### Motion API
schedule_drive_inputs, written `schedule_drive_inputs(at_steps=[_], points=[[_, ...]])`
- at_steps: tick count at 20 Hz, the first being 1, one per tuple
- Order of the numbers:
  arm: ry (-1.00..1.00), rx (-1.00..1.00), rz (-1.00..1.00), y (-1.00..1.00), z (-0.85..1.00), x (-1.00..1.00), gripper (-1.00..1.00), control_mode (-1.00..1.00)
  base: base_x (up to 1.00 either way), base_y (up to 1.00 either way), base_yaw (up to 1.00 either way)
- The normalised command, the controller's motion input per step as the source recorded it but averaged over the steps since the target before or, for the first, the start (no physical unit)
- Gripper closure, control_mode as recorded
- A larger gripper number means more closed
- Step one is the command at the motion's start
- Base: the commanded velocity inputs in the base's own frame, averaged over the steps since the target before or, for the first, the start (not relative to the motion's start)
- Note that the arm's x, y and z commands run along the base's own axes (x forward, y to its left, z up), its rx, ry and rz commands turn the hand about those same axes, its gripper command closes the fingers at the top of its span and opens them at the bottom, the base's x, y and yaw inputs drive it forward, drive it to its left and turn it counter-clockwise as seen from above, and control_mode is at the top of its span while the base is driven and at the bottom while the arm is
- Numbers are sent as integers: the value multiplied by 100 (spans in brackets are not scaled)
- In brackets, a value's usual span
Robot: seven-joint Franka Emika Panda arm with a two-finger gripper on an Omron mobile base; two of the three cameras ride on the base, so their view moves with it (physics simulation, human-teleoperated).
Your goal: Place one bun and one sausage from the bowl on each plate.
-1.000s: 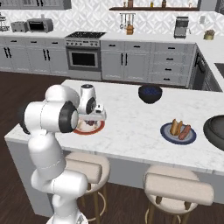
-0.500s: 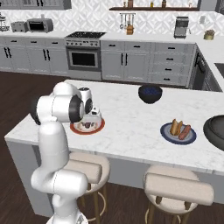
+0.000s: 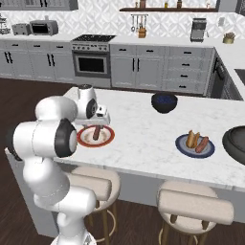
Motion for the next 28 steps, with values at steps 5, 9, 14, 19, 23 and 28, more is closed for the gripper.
schedule_drive_inputs(at_steps=[5,9,14,19,23,28], points=[[-20,0,0,-34,69,-100,-100,-100,0,0,0],[-1,0,5,-18,42,-100,-100,-100,0,0,0],[-17,0,6,-26,13,-100,-100,-100,0,0,0],[0,0,0,0,0,0,-100,100,-89,-99,-5],[0,0,0,0,0,0,-100,100,-54,-100,-10],[0,0,0,0,0,0,-100,100,7,-100,-24]])
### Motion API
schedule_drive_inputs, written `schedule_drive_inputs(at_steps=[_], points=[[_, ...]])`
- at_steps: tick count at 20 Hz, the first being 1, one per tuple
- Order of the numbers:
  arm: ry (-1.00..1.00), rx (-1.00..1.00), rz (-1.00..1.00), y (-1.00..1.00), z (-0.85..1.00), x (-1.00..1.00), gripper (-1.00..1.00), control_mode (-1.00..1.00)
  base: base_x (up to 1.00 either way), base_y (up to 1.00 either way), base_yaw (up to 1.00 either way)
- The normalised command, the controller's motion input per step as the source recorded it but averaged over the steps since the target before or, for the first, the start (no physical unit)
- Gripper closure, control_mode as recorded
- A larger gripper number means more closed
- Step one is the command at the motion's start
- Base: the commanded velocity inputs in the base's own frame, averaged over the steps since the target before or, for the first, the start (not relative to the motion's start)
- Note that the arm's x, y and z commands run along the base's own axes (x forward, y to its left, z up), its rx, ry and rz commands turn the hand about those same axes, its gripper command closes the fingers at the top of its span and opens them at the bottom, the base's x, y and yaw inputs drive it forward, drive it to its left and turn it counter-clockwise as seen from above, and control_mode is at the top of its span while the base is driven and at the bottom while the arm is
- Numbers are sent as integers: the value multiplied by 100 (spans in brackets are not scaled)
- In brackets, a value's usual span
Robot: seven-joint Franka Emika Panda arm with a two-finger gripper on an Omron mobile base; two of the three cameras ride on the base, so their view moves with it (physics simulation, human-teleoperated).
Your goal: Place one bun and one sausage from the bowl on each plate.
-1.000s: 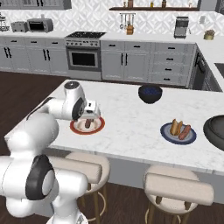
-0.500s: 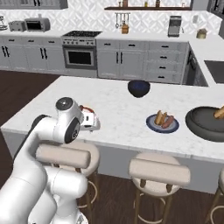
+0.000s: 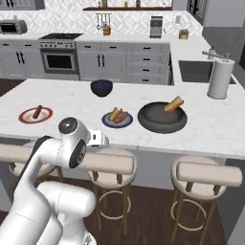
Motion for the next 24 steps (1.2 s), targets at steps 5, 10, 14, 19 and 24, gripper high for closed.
schedule_drive_inputs(at_steps=[5,10,14,19,24], points=[[0,0,0,0,0,0,-100,100,37,-100,-18],[0,0,0,0,0,0,-100,100,100,-6,-10],[0,0,0,0,0,0,-100,100,100,16,-8],[0,4,-6,-7,20,15,-100,-100,74,-6,-15],[0,24,-43,-36,100,79,-100,-100,0,0,0]])
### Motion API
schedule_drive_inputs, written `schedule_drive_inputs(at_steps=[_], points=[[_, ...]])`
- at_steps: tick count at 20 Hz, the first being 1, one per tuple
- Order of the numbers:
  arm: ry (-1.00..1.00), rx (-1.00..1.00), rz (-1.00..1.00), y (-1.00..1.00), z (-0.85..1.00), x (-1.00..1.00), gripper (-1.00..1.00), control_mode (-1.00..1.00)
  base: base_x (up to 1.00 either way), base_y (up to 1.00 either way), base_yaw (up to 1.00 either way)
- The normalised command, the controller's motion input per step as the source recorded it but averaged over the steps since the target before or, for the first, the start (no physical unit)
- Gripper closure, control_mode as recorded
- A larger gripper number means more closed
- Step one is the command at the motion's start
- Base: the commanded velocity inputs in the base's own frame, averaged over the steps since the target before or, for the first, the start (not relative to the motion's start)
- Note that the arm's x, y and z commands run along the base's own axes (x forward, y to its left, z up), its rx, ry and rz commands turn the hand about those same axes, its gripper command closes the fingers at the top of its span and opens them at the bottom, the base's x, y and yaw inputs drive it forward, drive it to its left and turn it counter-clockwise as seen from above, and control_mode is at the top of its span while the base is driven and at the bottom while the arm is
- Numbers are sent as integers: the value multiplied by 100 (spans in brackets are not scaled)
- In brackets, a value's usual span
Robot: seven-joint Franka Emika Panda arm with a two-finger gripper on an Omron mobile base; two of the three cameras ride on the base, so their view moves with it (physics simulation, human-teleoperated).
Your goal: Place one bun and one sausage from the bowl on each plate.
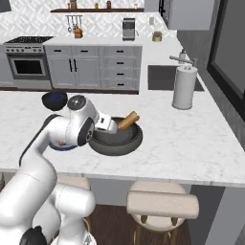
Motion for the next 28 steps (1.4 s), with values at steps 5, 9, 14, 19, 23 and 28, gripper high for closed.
schedule_drive_inputs(at_steps=[5,9,14,19,23,28], points=[[11,22,-43,-37,70,90,-100,-100,0,0,0],[27,12,-37,-26,-39,95,-100,-100,0,0,0],[22,3,-11,-6,-44,98,-100,-100,0,0,0],[14,0,3,-2,-81,74,-100,-100,0,0,0],[-8,0,14,-6,-64,35,-100,-100,0,0,0],[-4,-11,16,-9,-59,21,-100,-100,0,0,0]])
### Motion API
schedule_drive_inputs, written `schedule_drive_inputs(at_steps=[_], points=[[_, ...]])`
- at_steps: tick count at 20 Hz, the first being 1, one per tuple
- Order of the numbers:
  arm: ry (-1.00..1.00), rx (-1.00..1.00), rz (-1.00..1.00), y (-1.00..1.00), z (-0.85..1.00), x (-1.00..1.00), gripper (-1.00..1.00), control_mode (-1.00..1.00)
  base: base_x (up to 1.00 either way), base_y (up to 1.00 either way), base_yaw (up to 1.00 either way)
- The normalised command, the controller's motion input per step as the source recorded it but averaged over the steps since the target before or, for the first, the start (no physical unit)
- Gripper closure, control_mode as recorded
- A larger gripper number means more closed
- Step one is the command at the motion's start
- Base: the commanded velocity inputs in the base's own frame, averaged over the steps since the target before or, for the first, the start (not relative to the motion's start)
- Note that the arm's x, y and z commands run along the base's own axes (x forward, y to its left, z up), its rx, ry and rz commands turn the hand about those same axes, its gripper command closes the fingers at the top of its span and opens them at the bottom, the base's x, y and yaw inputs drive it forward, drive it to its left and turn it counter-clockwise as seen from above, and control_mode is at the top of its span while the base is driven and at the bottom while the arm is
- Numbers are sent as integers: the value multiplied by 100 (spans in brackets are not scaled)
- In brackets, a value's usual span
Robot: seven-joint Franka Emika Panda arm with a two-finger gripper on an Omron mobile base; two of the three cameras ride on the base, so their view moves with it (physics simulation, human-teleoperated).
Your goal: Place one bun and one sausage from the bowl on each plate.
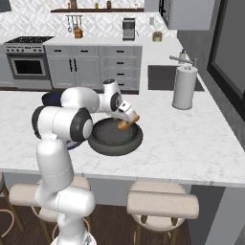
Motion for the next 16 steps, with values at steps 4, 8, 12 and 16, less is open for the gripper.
schedule_drive_inputs(at_steps=[4,8,12,16], points=[[-5,-5,4,-11,-13,1,-100,-100,0,0,0],[-2,0,0,0,-6,29,-100,-100,0,0,0],[2,-1,0,0,-24,48,-100,-100,0,0,0],[6,-5,0,0,-39,29,-100,-100,0,0,0]])
